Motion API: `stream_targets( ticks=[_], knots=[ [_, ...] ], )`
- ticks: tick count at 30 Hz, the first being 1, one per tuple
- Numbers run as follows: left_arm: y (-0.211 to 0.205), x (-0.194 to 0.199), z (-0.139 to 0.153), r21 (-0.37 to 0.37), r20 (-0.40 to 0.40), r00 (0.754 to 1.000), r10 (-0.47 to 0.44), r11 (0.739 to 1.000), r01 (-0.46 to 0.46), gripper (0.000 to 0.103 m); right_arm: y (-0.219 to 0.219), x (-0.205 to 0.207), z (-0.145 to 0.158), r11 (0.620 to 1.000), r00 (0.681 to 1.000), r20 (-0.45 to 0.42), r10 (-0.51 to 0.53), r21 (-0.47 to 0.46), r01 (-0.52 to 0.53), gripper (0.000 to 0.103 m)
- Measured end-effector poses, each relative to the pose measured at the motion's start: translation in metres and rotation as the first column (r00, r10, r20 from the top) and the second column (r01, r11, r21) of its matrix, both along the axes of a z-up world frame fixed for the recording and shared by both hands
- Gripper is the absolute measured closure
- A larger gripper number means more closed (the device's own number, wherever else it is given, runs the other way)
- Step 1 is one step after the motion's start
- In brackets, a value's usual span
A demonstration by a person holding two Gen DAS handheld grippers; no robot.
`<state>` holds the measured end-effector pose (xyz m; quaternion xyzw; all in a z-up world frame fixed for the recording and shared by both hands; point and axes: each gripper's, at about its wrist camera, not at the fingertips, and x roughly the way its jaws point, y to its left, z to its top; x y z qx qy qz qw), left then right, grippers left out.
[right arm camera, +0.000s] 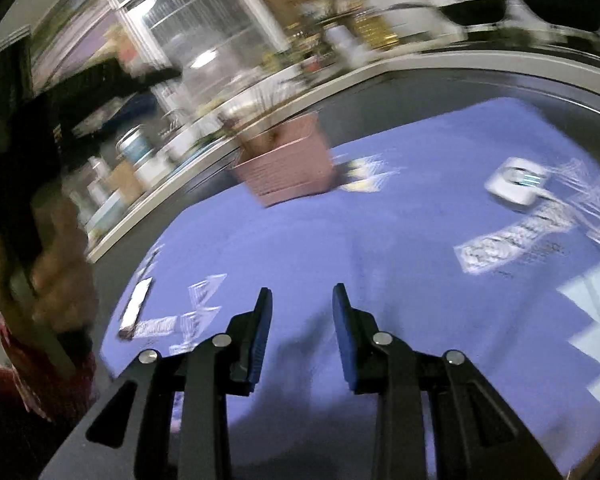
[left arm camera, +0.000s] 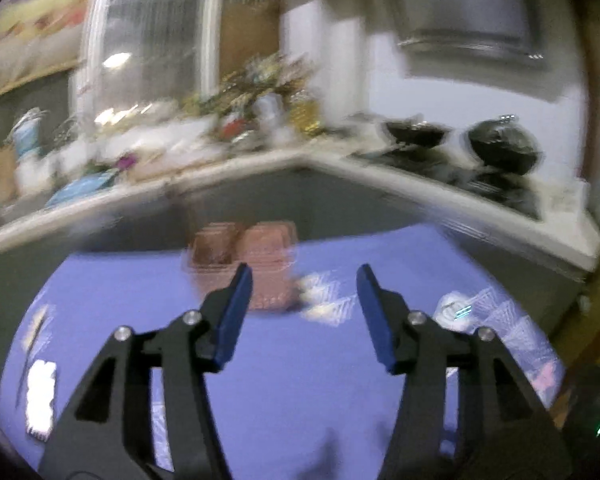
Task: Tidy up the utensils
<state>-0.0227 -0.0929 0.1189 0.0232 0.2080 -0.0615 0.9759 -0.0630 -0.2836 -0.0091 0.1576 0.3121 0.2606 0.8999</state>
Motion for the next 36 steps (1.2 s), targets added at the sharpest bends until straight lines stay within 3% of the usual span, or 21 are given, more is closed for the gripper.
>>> stream_targets(
  ticks=[3, 5, 8, 11, 19, 23, 29, 36],
  knots=[
    [0.055, -0.005, -0.024, 0.021, -0.094, 0.984, 0.152, 0.988, -0.151, 0.051, 0.031, 0.01, 0.003, 0.997, 0.997, 0.011, 0.073, 0.005, -0.073, 0.071],
    [0.089, -0.008, -0.042, 0.01, -0.175, 0.961, 0.213, 0.977, -0.215, 0.051, 0.047, 0.014, 0.002, 0.995, 0.995, 0.015, 0.099, 0.013, -0.099, 0.071],
    [0.12, -0.012, -0.057, 0.035, -0.227, 0.936, 0.27, 0.962, -0.269, 0.048, 0.069, 0.02, 0.0, 0.994, 0.994, 0.016, 0.108, 0.024, -0.108, 0.071],
    [0.135, -0.013, -0.063, 0.047, -0.233, 0.937, 0.262, 0.965, -0.258, 0.035, 0.081, 0.023, -0.002, 0.997, 0.998, 0.022, 0.067, 0.035, -0.068, 0.071],
    [0.131, 0.002, -0.066, 0.053, -0.194, 0.971, 0.137, 0.99, -0.129, 0.03, 0.077, 0.021, -0.003, 0.987, 0.988, -0.001, -0.157, 0.026, 0.157, 0.07],
    [0.127, 0.012, -0.068, 0.042, -0.194, 0.975, 0.109, 0.994, -0.103, 0.021, 0.075, 0.011, -0.003, 0.973, 0.973, -0.013, -0.231, -0.006, 0.231, 0.062],
    [0.118, 0.017, -0.072, 0.047, -0.198, 0.975, 0.099, 0.995, -0.091, 0.006, 0.076, 0.011, -0.003, 0.967, 0.967, -0.023, -0.254, -0.015, 0.253, 0.055],
    [0.11, 0.016, -0.078, 0.103, -0.206, 0.972, 0.115, 0.99, -0.095, 0.006, 0.076, 0.012, -0.005, 0.969, 0.969, -0.018, -0.247, -0.01, 0.247, 0.048]
  ],
)
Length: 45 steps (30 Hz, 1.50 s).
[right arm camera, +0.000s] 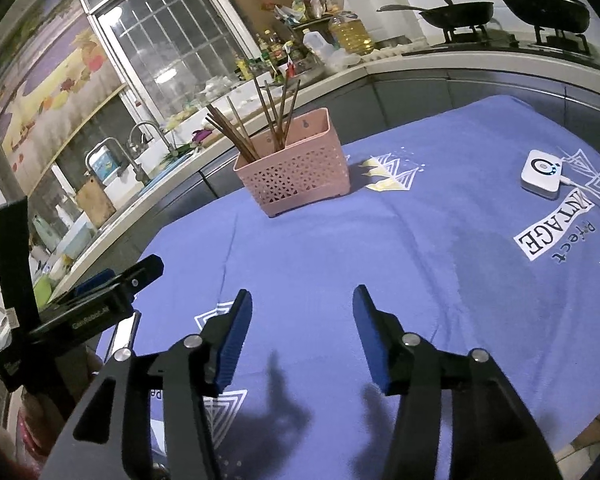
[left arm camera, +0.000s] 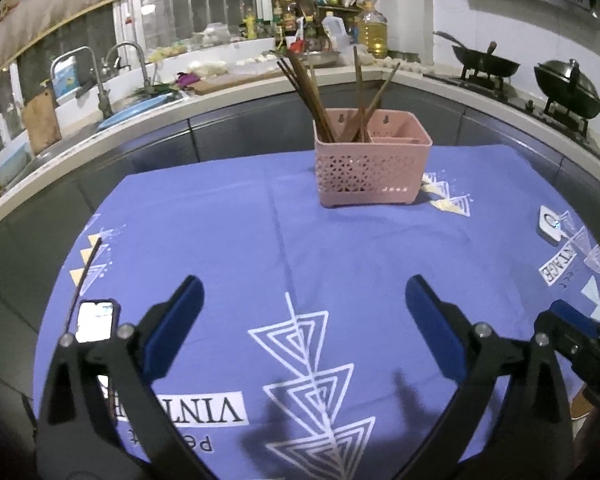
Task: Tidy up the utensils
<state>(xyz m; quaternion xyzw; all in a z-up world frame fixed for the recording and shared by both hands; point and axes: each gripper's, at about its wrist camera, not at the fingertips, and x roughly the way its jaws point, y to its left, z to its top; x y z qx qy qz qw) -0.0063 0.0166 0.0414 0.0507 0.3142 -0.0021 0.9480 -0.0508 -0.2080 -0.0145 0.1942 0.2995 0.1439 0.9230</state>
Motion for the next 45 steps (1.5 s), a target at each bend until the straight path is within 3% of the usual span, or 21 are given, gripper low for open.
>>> stream_targets(
  ticks=[14, 45],
  knots=[
    [-0.03, 0.002, -0.01, 0.07, -0.027, 1.0, 0.007, 0.998, -0.005, 0.006, -0.011, -0.008, -0.005, 1.0, 1.0, 0.004, 0.015, 0.016, -0.015, 0.046],
    [-0.029, -0.001, -0.007, 0.06, -0.008, 0.998, 0.055, 0.997, -0.054, 0.006, -0.005, -0.006, 0.008, 0.999, 0.998, 0.021, 0.05, -0.008, -0.05, 0.045]
  ],
)
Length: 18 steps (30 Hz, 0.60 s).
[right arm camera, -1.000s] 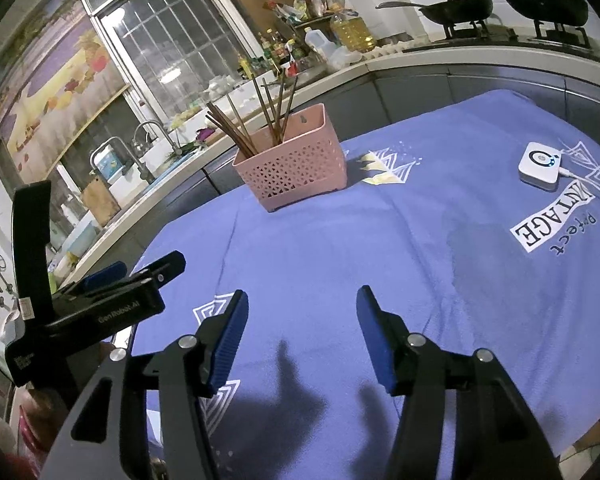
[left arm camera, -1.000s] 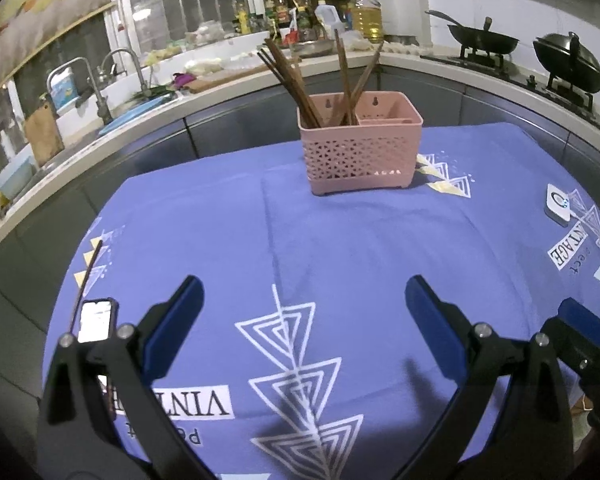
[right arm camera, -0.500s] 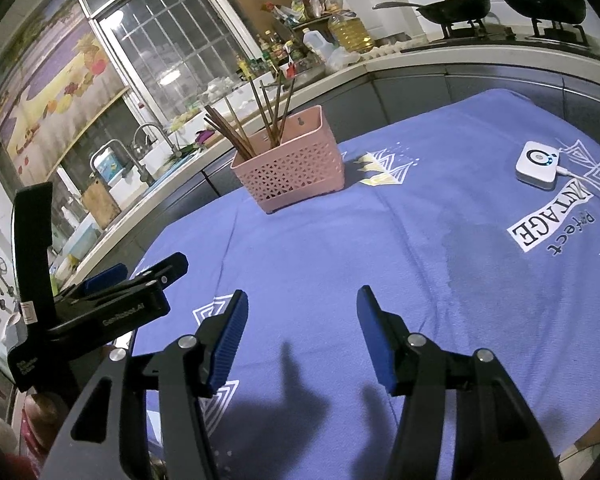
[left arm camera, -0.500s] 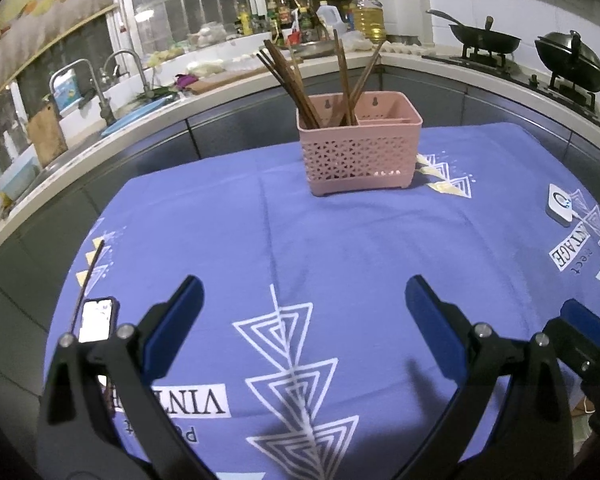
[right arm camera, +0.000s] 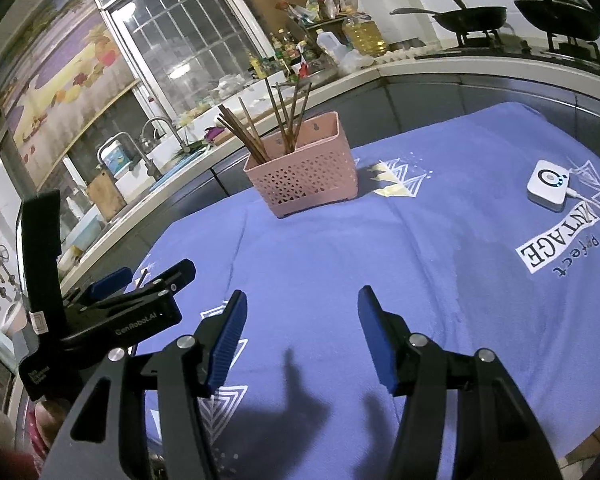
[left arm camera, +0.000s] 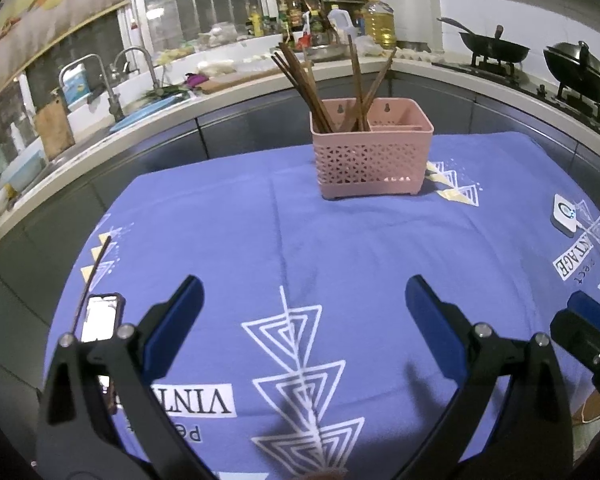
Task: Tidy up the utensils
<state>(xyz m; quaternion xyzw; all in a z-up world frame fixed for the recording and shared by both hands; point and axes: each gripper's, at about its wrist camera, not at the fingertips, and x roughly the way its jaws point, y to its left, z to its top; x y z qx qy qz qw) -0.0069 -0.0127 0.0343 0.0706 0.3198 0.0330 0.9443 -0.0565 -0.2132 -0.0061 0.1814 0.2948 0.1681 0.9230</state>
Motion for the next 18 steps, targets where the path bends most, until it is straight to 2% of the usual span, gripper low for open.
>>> stream_targets(
  ticks=[18],
  knots=[
    [0.0019, -0.0017, 0.0003, 0.01, 0.0, 1.0, 0.017, 1.0, -0.017, 0.006, 0.0037, 0.0018, 0.0, 1.0, 1.0, -0.006, 0.007, 0.007, -0.007, 0.044]
  ],
)
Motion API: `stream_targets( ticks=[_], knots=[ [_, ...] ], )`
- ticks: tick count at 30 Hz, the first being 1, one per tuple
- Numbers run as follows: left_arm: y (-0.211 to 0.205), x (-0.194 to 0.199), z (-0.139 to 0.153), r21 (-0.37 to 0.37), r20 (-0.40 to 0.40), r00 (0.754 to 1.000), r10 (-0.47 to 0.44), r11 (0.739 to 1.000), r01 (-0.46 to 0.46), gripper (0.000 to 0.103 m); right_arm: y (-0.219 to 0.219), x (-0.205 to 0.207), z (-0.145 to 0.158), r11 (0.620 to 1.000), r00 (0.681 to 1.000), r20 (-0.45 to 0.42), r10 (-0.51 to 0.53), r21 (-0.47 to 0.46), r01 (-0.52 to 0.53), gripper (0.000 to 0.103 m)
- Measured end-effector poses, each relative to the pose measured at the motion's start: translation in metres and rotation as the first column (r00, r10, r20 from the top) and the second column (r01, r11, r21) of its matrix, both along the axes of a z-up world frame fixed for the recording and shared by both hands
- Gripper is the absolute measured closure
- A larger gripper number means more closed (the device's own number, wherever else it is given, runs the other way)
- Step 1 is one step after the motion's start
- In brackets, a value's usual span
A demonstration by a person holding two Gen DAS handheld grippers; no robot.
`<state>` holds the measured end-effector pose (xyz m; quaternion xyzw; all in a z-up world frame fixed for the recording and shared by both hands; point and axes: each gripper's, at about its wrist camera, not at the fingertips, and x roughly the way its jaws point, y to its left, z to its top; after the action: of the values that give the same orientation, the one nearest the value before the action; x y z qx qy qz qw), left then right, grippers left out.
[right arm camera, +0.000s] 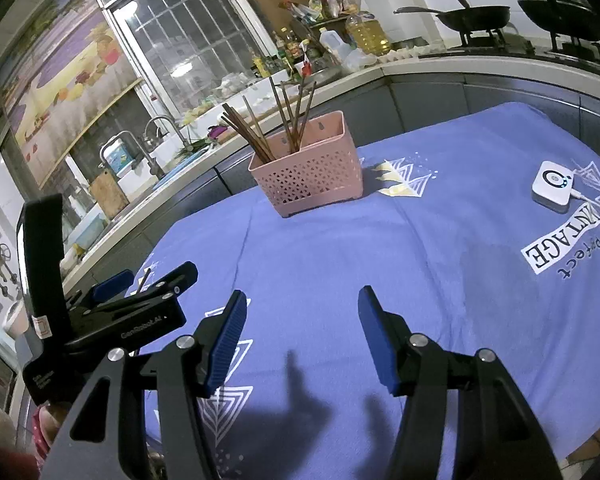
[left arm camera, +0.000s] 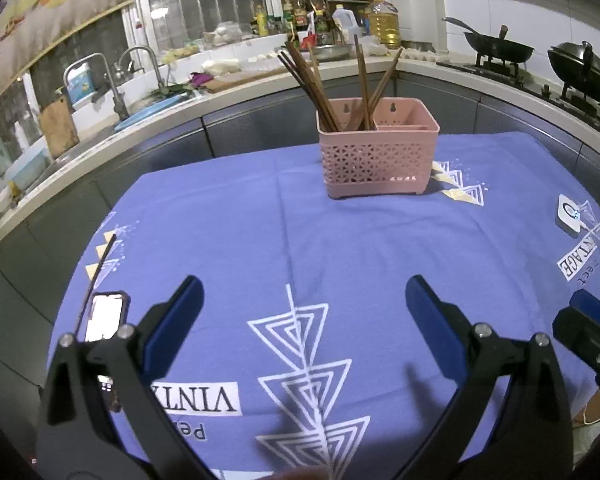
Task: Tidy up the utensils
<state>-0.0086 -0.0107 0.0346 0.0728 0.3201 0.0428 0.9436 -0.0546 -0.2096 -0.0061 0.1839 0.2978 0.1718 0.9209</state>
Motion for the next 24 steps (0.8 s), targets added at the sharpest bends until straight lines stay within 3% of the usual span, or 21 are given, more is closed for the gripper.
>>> stream_targets(
  ticks=[12, 24],
  knots=[
    [0.0003, -0.0035, 0.0009, 0.055, 0.017, 1.0, 0.022, 0.998, -0.023, 0.006, -0.0001, -0.0003, 0.0008, 1.0, 1.0, 0.002, 0.0, -0.001, 0.0, 0.044],
    [0.0063, -0.0054, 0.0038, 0.037, 0.032, 0.999, 0.031, 0.999, -0.032, 0.006, 0.0062, -0.0036, -0.002, 1.0, 1.0, 0.003, 0.005, -0.005, -0.005, 0.044]
  ],
)
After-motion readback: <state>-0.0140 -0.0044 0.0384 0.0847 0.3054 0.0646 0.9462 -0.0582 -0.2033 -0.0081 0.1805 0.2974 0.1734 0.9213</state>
